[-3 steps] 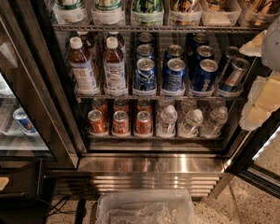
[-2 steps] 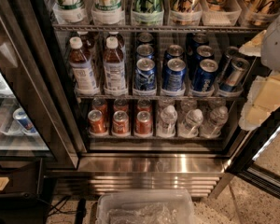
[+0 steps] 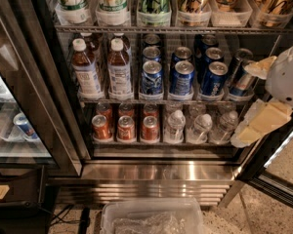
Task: Pick pepsi can from middle shelf of fridge
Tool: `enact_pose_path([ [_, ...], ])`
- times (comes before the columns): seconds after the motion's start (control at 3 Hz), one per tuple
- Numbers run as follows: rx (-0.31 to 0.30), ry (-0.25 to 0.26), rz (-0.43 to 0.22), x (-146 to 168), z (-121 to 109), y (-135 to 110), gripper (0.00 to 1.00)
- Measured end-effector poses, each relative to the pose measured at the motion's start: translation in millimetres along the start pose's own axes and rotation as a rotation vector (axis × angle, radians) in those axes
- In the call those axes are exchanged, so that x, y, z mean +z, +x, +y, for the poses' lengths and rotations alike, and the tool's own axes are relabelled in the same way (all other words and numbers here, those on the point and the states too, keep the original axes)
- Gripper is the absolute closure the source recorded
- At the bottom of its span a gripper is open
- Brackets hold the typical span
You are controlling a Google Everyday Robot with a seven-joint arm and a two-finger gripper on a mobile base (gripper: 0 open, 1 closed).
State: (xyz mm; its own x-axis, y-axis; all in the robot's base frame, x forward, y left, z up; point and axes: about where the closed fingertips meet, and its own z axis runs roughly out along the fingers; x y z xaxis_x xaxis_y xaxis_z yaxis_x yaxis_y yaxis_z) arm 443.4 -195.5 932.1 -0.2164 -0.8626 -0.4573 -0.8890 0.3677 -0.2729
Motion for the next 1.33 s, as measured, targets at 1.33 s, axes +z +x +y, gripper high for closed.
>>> enact_pose_path([
  [1.33, 0.081, 0.117, -0.121, 41.6, 6.3, -5.0, 0.0],
])
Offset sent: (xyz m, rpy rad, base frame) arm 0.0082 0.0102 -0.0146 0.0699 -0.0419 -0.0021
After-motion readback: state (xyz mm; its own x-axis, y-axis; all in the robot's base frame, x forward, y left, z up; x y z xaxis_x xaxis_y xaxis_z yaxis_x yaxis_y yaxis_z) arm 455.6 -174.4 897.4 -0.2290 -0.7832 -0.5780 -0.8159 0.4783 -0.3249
